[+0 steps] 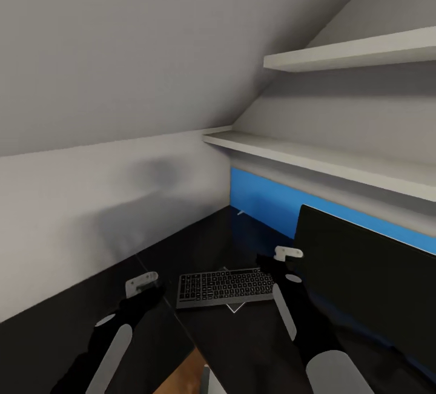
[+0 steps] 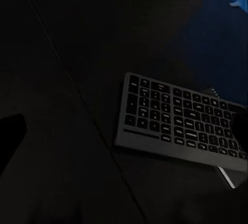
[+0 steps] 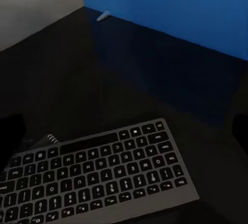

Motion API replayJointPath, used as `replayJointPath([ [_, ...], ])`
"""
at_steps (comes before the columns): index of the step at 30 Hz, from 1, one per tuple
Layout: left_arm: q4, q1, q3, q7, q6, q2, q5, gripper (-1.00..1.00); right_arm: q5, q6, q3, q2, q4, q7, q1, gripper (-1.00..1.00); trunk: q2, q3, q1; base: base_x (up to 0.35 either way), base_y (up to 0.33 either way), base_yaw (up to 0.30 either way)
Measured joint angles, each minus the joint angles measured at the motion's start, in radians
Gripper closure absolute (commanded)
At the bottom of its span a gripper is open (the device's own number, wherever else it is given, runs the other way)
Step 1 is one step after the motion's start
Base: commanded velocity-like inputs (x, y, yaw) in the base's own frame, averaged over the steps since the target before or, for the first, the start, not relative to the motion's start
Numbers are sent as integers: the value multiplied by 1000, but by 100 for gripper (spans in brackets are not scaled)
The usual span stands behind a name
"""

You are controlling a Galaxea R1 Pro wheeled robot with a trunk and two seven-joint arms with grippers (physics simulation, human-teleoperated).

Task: In the bedroom, organize the workspace by keeping the computer under the desk, ensuring the monitor is on the desk, placing the keyboard on the desk next to the monitor, placing the mouse on the desk next to the keyboard, moving the folder from the swivel chair onto the desk next to the mouse, stacking the notebook on top of the folder with the pen on top of the notebook, and positioning the swivel chair next to the desk.

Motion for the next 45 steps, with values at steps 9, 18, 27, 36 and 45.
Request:
replayJointPath([
  [9,-122,1,94,0,121,2,5,-100,-1,-17,8,2,609,4,-429,-100,0,0,0,0,0,0],
  [18,-218,32,108,-3,174,0,10,-100,-9,1,-2,4,745,51,-537,-100,0,0,0,0,0,0],
  [27,-224,39,108,-3,181,0,9,-100,-32,48,-13,-4,762,171,-535,-100,0,0,0,0,0,0],
  [36,-225,40,108,-3,181,0,9,-100,-40,46,-12,-2,767,175,-535,-100,1,-6,0,0,0,0],
  [45,-223,40,108,-3,180,0,8,-100,-41,42,-13,-3,767,175,-535,-100,1,-16,0,0,0,0],
])
